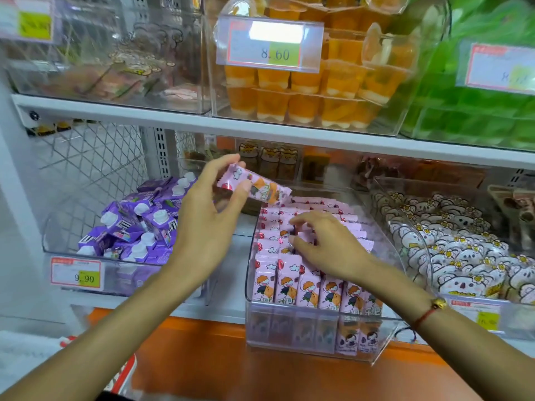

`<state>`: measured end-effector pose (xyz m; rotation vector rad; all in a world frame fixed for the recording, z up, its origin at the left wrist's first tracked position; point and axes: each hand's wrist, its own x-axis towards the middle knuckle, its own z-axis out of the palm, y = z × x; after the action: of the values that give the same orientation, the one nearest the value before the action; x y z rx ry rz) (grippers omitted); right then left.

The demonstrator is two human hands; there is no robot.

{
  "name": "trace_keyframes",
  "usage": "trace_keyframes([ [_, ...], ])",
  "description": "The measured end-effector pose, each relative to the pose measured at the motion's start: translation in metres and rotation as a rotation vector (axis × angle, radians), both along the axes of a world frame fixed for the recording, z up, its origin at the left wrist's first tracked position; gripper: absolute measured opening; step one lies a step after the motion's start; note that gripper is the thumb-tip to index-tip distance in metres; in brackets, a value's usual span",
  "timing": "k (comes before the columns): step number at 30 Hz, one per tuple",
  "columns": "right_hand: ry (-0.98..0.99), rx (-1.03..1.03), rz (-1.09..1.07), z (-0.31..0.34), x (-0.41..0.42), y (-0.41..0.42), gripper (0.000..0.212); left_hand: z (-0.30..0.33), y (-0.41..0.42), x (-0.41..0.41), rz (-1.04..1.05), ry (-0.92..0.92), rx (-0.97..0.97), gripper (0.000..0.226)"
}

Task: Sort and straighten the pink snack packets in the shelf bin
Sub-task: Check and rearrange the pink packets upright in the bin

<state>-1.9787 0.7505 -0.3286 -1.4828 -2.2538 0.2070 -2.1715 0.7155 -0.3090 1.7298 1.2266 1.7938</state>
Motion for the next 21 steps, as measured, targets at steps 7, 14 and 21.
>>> trace_keyframes([
  [7,-0.457,-0.05,0.024,0.003,-0.009,0.009,0.044,-0.003,0.013,-0.005,-0.13,0.043,-0.06,0.035],
  [14,-0.199,-0.134,0.133,-0.002,0.015,-0.015,0.053,0.006,0.036,0.003,-0.229,0.326,-0.122,0.028],
  [21,-0.184,-0.043,0.133,-0.015,0.02,-0.021,0.057,0.026,0.056,0.012,-0.422,0.546,-0.233,0.03],
])
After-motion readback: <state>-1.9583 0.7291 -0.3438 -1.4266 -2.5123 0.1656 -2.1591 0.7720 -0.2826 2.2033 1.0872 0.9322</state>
